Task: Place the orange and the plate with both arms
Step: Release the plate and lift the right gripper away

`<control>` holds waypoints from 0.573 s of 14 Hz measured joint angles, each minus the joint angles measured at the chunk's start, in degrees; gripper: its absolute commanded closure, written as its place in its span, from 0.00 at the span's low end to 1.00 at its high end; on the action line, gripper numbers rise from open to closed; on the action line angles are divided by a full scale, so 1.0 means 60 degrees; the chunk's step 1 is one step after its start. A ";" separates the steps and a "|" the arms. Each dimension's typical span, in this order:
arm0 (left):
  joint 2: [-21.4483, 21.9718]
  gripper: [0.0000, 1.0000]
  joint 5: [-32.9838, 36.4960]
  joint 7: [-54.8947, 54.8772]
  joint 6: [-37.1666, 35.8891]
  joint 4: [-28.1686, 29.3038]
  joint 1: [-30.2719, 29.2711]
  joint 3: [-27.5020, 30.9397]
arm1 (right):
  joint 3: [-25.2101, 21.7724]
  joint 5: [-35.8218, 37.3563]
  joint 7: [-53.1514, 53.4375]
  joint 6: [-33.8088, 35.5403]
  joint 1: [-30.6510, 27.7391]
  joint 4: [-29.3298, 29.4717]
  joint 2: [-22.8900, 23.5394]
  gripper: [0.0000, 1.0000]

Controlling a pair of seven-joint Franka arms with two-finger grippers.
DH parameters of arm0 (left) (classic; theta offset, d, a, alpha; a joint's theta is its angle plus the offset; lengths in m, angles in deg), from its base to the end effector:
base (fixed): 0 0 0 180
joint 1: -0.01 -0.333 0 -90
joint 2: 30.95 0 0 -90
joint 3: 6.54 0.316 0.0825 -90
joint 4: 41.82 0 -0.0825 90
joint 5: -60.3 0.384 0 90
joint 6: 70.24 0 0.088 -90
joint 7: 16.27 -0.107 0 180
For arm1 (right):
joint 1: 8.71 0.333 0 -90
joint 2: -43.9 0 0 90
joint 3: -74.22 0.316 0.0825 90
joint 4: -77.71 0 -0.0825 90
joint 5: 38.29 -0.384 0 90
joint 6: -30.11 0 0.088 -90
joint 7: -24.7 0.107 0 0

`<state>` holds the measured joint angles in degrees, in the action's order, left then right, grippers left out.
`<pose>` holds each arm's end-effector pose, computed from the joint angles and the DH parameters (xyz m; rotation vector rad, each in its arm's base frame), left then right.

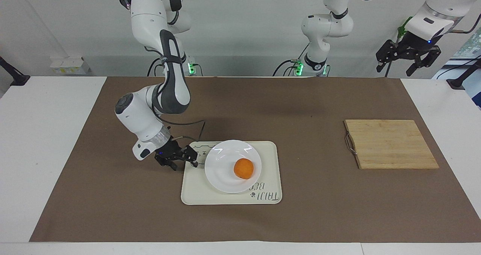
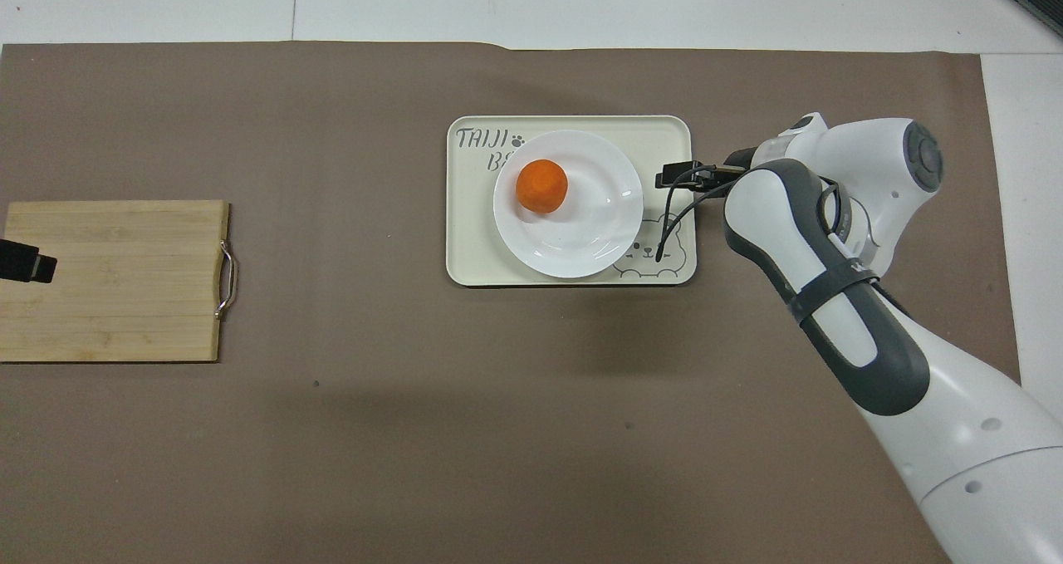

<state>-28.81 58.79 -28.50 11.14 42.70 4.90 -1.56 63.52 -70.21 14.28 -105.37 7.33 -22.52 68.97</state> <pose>0.5265 -0.0012 0.6760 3.0924 -0.3348 -0.0223 0.6713 0.0820 0.3454 -2.7863 0.0895 -0.2886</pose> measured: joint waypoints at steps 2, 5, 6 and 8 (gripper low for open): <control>0.0000 0.00 0.0000 0.0033 -0.0027 0.0007 -0.0004 0.0024 | -0.0079 0.1223 0.0634 0.0290 -0.0001 0.0011 -0.0420 0.00; 0.0001 0.00 0.0000 0.0213 -0.0042 0.0012 -0.0004 0.0024 | -0.0070 0.2439 0.1921 0.1538 0.0041 0.0023 -0.1135 0.00; 0.0003 0.00 -0.0001 0.0419 -0.0042 0.0012 0.0000 0.0009 | -0.0052 0.2754 0.2462 0.1964 0.0075 0.0026 -0.1357 0.00; 0.0009 0.00 -0.0005 0.0775 -0.0042 0.0012 0.0007 -0.0071 | -0.0015 0.3439 0.3542 0.2792 0.0163 0.0035 -0.1817 0.00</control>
<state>-28.75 58.77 -23.85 10.89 42.78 4.94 -1.98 63.43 -49.58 35.53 -88.61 8.31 -22.31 58.07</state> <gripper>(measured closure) 0.000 0.000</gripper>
